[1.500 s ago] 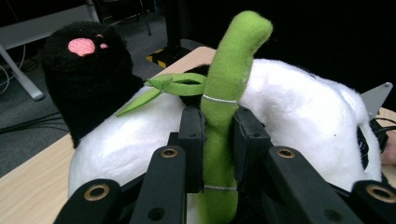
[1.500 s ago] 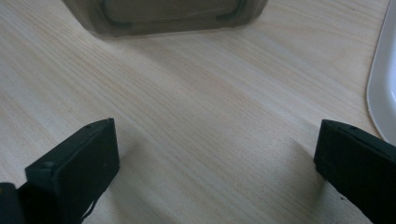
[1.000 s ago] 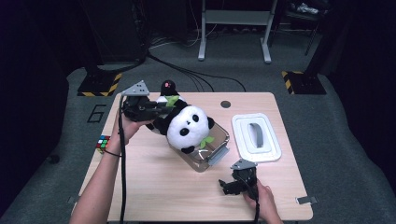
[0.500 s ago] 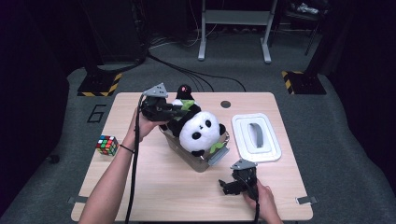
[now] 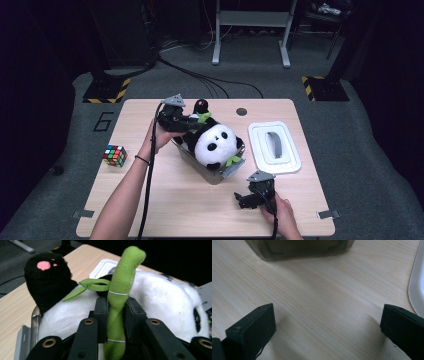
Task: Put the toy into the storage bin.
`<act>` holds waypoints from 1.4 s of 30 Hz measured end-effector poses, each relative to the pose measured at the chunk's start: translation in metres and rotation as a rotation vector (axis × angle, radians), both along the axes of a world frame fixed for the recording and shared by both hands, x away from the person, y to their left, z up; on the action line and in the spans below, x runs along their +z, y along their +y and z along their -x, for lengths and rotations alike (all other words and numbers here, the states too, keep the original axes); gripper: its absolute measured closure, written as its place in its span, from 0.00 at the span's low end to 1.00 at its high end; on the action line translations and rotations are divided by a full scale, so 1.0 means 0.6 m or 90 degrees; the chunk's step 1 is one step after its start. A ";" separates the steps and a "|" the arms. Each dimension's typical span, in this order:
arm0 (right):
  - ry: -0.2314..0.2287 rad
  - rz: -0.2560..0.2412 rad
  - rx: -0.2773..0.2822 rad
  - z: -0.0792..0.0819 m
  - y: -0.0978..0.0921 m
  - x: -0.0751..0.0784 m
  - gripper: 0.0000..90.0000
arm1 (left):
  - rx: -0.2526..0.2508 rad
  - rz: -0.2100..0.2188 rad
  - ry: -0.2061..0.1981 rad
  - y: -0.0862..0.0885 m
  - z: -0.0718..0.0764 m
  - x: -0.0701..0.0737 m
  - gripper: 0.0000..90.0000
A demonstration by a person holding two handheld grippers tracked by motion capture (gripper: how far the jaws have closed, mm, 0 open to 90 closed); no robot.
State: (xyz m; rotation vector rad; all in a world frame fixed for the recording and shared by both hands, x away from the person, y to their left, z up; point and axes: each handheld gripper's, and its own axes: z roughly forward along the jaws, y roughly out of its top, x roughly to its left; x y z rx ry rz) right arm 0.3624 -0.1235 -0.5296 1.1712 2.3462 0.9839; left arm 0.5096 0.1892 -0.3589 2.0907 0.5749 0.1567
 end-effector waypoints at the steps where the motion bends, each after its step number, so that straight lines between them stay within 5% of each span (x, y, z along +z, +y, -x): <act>1: -0.001 0.000 -0.001 0.000 0.000 0.000 0.00 | 0.003 0.000 0.004 0.000 -0.001 -0.003 0.79; 4: -0.001 0.000 -0.001 0.000 0.000 0.000 0.00 | 0.016 0.005 0.013 0.001 -0.002 -0.010 0.69; 8: 0.000 -0.001 -0.001 0.000 0.000 0.000 0.00 | 0.060 0.020 0.006 0.001 0.008 0.001 0.40; 11: -0.001 0.004 0.005 0.000 -0.001 0.000 0.00 | 0.078 0.030 0.000 -0.005 0.019 0.015 0.27; 15: 0.000 0.000 -0.001 0.000 0.000 0.000 0.00 | 0.100 0.002 -0.003 -0.023 0.022 0.017 0.17; 21: 0.000 -0.001 -0.002 0.000 0.001 0.000 0.00 | 0.103 -0.017 0.028 -0.045 0.010 -0.003 0.17; 29: 0.001 -0.001 -0.003 0.000 0.001 0.000 0.00 | 0.096 -0.086 0.086 -0.070 -0.008 -0.036 0.17; 33: 0.001 0.000 -0.001 0.000 0.000 0.000 0.00 | 0.093 -0.110 0.087 -0.078 -0.010 -0.041 0.17; 37: 0.001 0.000 -0.001 0.000 0.000 0.000 0.00 | 0.101 -0.063 0.071 -0.066 -0.001 -0.022 0.21; 39: 0.002 -0.001 -0.002 0.000 0.000 0.000 0.00 | 0.114 -0.014 0.064 -0.050 0.000 -0.006 0.36; 42: 0.002 -0.001 -0.002 0.000 0.001 0.000 0.00 | 0.140 0.001 0.050 -0.033 -0.001 0.009 0.41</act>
